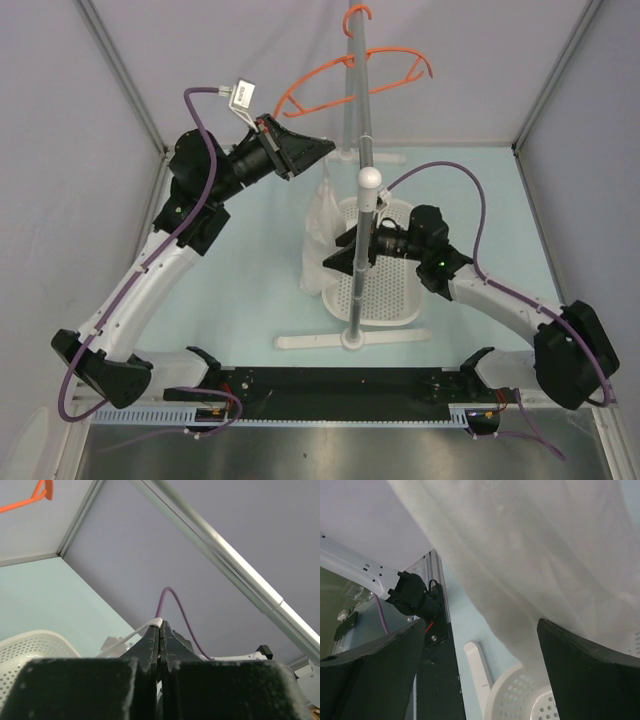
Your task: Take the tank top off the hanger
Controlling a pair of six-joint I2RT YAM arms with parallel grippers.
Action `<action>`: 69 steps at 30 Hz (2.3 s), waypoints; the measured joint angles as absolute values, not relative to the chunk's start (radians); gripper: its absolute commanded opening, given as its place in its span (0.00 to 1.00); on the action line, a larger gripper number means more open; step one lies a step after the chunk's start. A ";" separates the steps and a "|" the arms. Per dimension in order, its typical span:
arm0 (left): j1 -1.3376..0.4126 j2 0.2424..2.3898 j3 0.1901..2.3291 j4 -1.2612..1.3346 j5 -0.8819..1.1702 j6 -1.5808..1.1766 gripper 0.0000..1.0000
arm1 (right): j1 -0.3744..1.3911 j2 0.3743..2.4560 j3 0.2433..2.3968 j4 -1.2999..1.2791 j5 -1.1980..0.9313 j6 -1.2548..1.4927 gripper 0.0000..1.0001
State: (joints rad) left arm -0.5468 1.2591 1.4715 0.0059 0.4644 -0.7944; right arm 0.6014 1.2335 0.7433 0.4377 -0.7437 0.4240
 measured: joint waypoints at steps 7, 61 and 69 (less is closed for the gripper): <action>-0.568 1.259 1.436 0.044 0.477 -0.822 0.00 | 0.727 1.425 0.830 0.500 -0.633 0.416 0.87; -0.566 0.638 0.820 -0.376 0.284 -0.534 0.84 | 0.524 1.205 0.934 -0.319 -0.197 0.461 0.35; -0.567 0.633 0.669 -0.341 0.345 -0.595 0.84 | 0.514 1.267 0.942 -0.427 -0.147 0.446 0.91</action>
State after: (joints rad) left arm -0.5674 0.6334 0.6689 -0.3412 0.3454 -0.5945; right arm 0.5140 1.2667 0.9421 -0.4267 -0.1474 0.4461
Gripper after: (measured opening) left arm 0.841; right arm 0.811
